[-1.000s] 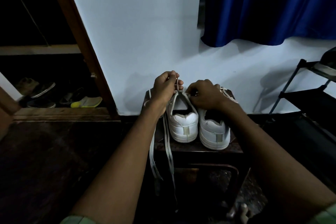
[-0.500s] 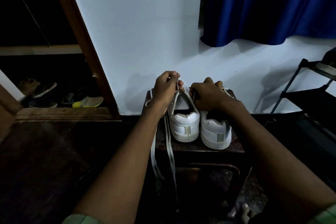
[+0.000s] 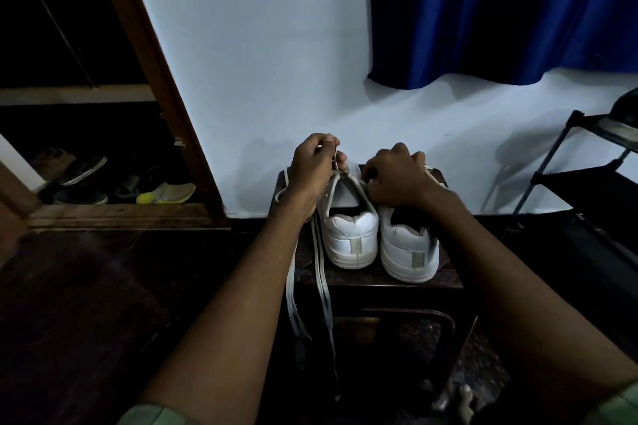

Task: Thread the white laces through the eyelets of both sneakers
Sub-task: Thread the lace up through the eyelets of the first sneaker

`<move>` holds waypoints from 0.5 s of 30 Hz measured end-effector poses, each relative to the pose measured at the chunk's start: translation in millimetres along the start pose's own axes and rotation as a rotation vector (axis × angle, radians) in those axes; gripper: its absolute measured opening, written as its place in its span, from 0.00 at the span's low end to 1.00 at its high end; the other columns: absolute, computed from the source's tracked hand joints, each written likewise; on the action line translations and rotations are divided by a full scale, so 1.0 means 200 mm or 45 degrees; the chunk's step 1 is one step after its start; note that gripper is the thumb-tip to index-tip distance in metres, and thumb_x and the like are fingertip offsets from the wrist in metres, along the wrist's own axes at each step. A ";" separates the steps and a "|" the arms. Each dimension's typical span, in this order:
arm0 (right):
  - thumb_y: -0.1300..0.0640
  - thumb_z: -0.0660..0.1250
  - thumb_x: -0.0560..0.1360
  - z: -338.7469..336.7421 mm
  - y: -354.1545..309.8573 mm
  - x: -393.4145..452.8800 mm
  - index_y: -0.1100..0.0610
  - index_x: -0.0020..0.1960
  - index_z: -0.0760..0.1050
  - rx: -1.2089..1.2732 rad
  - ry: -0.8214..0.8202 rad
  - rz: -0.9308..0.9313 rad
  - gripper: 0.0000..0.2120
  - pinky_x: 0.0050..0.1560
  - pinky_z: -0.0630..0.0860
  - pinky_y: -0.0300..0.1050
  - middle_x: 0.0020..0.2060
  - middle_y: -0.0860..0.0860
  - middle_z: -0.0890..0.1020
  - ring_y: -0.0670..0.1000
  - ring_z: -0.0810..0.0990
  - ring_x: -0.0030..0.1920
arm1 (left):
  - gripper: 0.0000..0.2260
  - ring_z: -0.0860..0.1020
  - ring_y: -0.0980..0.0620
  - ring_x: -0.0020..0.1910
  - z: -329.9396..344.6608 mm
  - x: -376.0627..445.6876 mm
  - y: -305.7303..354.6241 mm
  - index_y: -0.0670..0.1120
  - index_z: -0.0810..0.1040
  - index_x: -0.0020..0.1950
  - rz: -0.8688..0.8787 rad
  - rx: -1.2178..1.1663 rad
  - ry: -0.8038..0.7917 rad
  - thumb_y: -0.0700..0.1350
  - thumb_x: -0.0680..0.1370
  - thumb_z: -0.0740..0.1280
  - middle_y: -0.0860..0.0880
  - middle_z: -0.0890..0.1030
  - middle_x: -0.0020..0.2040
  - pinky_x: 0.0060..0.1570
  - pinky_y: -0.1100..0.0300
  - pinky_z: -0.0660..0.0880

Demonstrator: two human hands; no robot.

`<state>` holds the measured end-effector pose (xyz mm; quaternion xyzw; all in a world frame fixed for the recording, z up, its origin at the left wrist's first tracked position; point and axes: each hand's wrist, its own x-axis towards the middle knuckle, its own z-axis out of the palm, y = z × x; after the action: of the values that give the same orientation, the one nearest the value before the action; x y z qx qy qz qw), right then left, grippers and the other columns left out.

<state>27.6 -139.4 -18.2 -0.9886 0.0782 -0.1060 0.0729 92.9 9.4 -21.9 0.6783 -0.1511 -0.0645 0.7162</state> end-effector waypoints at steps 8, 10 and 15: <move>0.52 0.59 0.72 -0.07 0.01 0.02 0.55 0.40 0.79 0.848 -0.089 0.220 0.11 0.60 0.74 0.59 0.41 0.49 0.85 0.56 0.77 0.50 | 0.10 0.81 0.46 0.39 -0.01 0.02 -0.01 0.46 0.77 0.48 -0.006 0.043 0.022 0.45 0.87 0.59 0.47 0.81 0.37 0.37 0.61 0.74; 0.55 0.61 0.70 -0.12 0.01 0.02 0.62 0.38 0.76 1.291 -0.022 0.250 0.10 0.49 0.75 0.56 0.34 0.53 0.85 0.60 0.78 0.40 | 0.10 0.82 0.46 0.40 -0.01 0.02 -0.02 0.47 0.78 0.49 -0.012 0.070 0.032 0.45 0.87 0.60 0.48 0.82 0.37 0.41 0.59 0.74; 0.59 0.68 0.76 -0.12 0.01 0.00 0.57 0.36 0.69 1.687 0.208 0.444 0.12 0.28 0.63 0.41 0.26 0.52 0.66 0.52 0.64 0.25 | 0.10 0.82 0.47 0.39 -0.01 0.02 -0.02 0.45 0.78 0.50 -0.006 0.050 0.036 0.45 0.87 0.59 0.47 0.81 0.37 0.43 0.56 0.77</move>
<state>21.8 -143.5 4.7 -0.6974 0.1600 -0.1921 0.6716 98.0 8.7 -26.1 0.6933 -0.1404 -0.0535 0.7048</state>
